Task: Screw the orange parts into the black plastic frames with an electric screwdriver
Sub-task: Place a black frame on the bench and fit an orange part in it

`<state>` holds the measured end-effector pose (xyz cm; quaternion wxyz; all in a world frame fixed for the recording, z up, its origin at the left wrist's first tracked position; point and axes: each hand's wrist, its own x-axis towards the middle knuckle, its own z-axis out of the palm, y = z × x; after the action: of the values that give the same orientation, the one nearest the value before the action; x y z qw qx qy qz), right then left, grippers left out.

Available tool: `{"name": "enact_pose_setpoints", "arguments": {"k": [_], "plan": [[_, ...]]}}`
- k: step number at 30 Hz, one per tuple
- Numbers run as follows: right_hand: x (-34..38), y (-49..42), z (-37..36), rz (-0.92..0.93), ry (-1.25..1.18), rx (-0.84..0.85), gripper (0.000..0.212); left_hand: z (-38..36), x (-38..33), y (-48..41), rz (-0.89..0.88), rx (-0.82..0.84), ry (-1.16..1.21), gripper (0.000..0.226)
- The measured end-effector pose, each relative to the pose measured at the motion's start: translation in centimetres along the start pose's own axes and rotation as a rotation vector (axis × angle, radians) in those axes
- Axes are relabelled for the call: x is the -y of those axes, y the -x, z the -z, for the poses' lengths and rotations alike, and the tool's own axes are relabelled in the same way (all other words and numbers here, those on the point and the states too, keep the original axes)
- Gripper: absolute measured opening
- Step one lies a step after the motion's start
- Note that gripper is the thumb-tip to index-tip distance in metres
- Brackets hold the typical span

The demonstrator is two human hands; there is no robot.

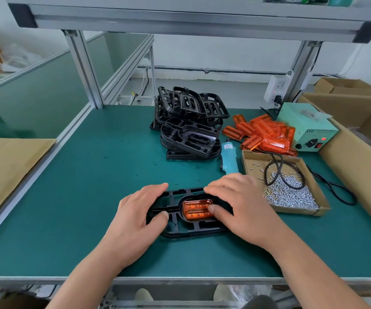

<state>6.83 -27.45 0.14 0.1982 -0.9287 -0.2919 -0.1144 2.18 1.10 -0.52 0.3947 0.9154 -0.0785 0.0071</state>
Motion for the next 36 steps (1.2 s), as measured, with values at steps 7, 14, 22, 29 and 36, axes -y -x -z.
{"name": "enact_pose_setpoints", "arguments": {"k": [7, 14, 22, 29, 36], "plan": [[-0.1, 0.2, 0.0, 0.002, 0.016, -0.019, 0.042, -1.9, -3.1, -3.1, 0.064, -0.01, -0.304, 0.087], [-0.6, 0.7, 0.6, 0.002, -0.002, -0.022, 0.039, -2.2, -2.6, -3.5, 0.05, -0.009, -0.135, 0.052], [-0.3, 0.7, 0.6, -0.073, -0.009, -0.035, 0.051, -2.7, -2.8, -2.8, 0.066, -0.116, 0.001, 0.051], [0.3, 0.4, -0.1, -0.022, -0.052, -0.1, 0.025, -2.9, -3.1, -2.7, 0.074, -0.143, 0.018, 0.055], [-0.3, 0.5, -0.4, -0.056, -0.02, -0.075, 0.017, -2.9, -3.5, -2.9, 0.086, -0.16, 0.037, 0.049]]}}
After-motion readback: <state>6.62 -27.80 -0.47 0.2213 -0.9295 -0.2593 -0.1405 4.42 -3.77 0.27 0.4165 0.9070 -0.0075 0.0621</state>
